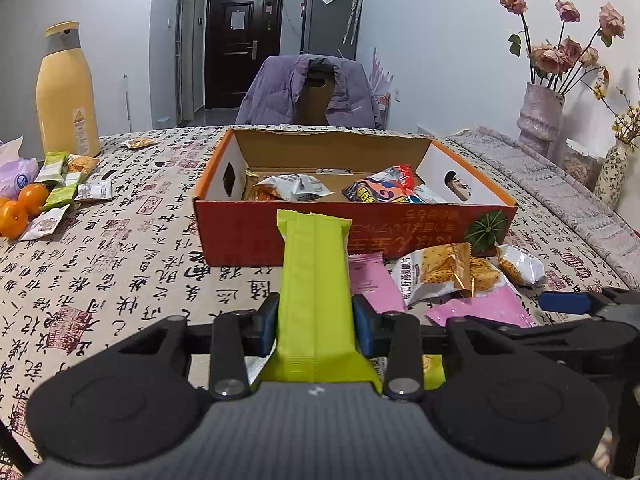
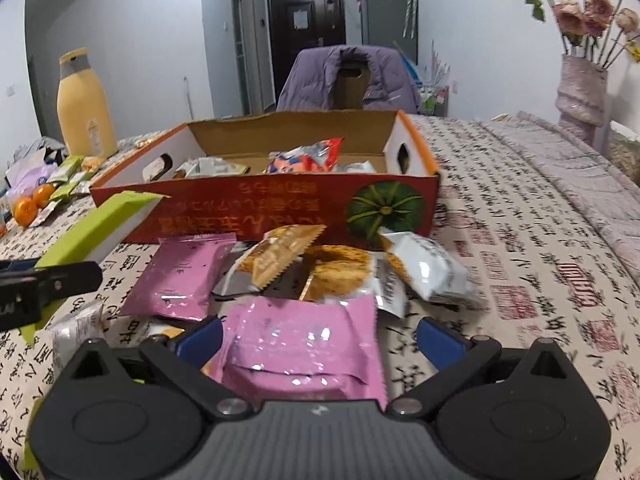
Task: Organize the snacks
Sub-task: 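Grasp the pink packet with the right gripper while the left holds the green pack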
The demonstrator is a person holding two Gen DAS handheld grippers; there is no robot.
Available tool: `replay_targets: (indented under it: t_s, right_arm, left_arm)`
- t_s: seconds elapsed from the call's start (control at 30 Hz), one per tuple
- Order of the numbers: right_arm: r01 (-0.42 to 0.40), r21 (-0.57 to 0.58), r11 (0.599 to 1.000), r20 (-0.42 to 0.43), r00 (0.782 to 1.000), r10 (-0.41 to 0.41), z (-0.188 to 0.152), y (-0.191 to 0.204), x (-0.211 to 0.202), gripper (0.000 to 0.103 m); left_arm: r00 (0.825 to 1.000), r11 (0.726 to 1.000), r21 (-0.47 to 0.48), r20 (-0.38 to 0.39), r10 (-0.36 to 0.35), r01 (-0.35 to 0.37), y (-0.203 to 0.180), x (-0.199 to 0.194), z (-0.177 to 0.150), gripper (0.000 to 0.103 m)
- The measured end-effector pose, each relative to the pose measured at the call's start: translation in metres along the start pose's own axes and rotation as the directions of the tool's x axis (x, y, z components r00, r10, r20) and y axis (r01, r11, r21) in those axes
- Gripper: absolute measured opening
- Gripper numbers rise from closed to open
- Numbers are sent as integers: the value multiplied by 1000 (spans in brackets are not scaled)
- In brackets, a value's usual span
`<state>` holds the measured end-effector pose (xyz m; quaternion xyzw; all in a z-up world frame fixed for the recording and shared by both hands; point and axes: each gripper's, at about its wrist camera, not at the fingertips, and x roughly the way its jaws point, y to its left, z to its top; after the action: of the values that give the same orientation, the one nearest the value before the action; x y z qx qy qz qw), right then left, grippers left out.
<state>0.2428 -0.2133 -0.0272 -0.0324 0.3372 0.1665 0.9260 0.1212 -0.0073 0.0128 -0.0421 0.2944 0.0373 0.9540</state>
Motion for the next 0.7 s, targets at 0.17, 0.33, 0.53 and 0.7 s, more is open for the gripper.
replay_targets:
  t_s: [0.17, 0.33, 0.53, 0.7]
  right_arm:
    - [22, 3, 1000, -44, 999, -22, 1, 3, 14, 103]
    - [11, 20, 1000, -48, 999, -10, -2, 3, 16, 103]
    - [14, -9, 1000, -27, 1000, -15, -8, 9, 16, 99]
    - [-5, -33, 999, -4, 1000, 5, -11, 13, 11, 81]
  left_arm:
    - [1000, 1000, -5, 7, -4, 4, 8, -2, 0, 39]
    - [1000, 1000, -12, 6, -14, 14, 11, 0, -1, 39]
    - [1000, 999, -24, -4, -24, 24, 14, 3, -4, 39]
    - [1000, 999, -32, -5, -26, 26, 16, 3, -6, 39]
